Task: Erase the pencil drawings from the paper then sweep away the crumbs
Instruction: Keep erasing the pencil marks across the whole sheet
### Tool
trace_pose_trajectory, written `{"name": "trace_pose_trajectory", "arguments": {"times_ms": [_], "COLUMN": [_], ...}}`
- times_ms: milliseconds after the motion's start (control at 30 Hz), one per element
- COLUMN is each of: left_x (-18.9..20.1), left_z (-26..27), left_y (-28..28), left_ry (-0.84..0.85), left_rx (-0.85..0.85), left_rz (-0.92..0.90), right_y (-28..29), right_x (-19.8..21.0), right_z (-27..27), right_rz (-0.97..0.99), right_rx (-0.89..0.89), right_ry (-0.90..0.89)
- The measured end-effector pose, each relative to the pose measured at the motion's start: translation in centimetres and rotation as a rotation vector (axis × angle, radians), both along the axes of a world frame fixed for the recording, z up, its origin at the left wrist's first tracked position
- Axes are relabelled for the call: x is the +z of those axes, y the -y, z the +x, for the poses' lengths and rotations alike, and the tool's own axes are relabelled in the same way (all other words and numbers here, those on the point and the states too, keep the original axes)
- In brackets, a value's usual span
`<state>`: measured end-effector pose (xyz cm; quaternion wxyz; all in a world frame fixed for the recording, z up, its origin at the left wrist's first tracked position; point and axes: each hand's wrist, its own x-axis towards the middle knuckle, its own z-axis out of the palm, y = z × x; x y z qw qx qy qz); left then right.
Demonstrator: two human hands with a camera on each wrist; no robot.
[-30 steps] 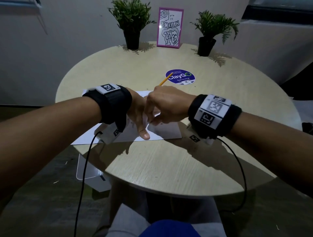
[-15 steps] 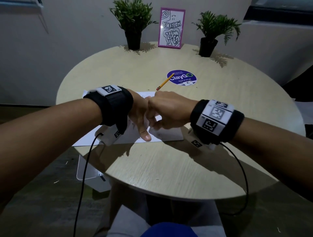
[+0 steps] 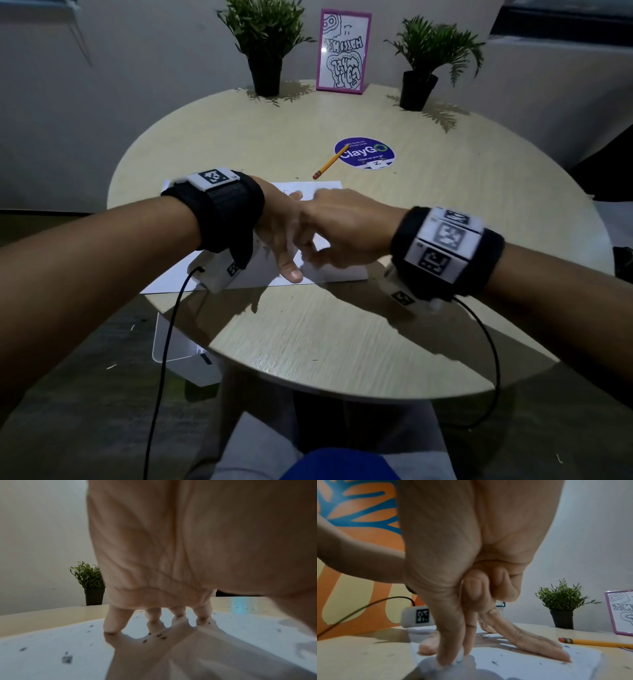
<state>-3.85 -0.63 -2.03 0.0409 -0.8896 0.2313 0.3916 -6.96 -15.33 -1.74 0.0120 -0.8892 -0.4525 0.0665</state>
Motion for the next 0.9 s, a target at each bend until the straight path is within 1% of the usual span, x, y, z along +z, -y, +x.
{"name": "trace_pose_trajectory", "arguments": {"times_ms": [33,100,167,233,300,333,467,500,567,600,667,700,733,800,900], "left_x": [-0.1,-0.1,-0.3,-0.7,-0.7,-0.8,-0.9,-1.1,-1.3,-1.2,-0.9,-0.9,-1.0,-1.3,-1.3], "left_z": [0.2,0.4,0.5,0.6,0.3,0.1,-1.0,-1.1,-1.3,-1.3,-1.4,-1.4,-1.4,-1.1,-0.5], "left_y": [-0.2,-0.3,-0.2,-0.3,-0.2,-0.2,-0.1,-0.2,-0.5,-0.6,-0.8,-0.7,-0.7,-0.4,0.0], "left_ry": [0.005,0.094,0.151,0.192,0.237,0.258,0.343,0.369,0.415,0.395,0.296,0.256,0.232,0.214,0.204], "left_rx": [-0.037,-0.062,-0.023,0.030,0.072,0.094,0.142,0.132,0.041,-0.003,-0.040,-0.063,-0.090,-0.128,-0.126], "left_rz": [-0.010,0.008,0.045,0.091,0.128,0.145,0.188,0.181,0.110,0.040,-0.104,-0.147,-0.153,-0.105,-0.038], "right_y": [0.7,2.4,4.2,5.8,6.9,7.2,7.2,7.0,6.7,6.5,6.1,5.9,5.7,5.3,4.4], "right_x": [0.0,0.2,-0.1,-0.5,-0.7,-0.8,-0.9,-0.9,-0.9,-0.9,-0.9,-0.9,-0.8,-0.8,-0.9], "right_z": [-0.5,-1.1,-0.8,0.2,1.0,1.2,1.6,1.7,2.1,2.2,2.3,2.3,2.2,1.9,1.4], "right_rz": [0.006,0.004,0.041,0.150,0.218,0.238,0.269,0.262,0.233,0.211,0.180,0.174,0.171,0.169,0.152], "right_rx": [0.011,0.000,-0.088,-0.227,-0.348,-0.381,-0.419,-0.420,-0.419,-0.415,-0.399,-0.394,-0.386,-0.370,-0.328], "right_ry": [-0.045,-0.099,-0.062,0.004,0.026,0.028,-0.027,-0.042,-0.068,-0.074,-0.063,-0.056,-0.057,-0.065,-0.055]}}
